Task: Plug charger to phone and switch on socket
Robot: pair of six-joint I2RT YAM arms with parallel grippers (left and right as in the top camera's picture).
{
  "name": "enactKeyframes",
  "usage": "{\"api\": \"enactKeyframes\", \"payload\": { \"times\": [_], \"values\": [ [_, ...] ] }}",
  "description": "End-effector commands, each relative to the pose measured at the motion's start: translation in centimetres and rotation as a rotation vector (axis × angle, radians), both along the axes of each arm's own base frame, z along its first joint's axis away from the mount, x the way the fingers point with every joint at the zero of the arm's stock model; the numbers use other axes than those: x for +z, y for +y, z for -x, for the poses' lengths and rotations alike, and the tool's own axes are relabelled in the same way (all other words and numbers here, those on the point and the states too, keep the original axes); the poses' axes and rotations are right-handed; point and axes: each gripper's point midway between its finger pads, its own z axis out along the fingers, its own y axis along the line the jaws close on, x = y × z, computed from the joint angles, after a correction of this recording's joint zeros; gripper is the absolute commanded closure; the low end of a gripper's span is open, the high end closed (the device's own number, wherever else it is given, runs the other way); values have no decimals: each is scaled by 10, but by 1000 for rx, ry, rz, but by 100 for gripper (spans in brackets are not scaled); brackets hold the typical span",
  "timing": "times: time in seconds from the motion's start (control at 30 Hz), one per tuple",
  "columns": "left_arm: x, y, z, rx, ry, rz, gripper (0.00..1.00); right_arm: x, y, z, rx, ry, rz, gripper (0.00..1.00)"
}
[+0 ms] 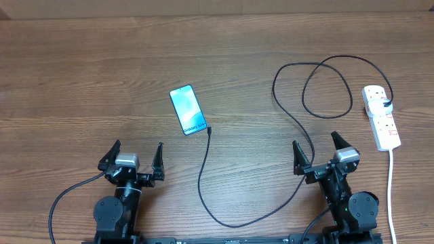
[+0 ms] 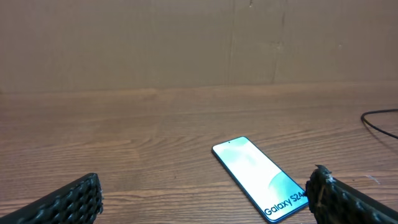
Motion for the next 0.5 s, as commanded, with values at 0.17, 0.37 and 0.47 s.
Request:
{"api": "enactKeyframes", "payload": {
  "times": [0.17, 0.37, 0.47],
  "values": [
    [0, 8, 0, 40, -5, -22, 0, -4, -1, -1, -5, 8, 2, 0],
    [0, 8, 0, 41, -5, -22, 0, -4, -1, -1, -5, 8, 2, 0],
    [0, 8, 0, 41, -5, -22, 0, -4, -1, -1, -5, 8, 2, 0]
  ]
}}
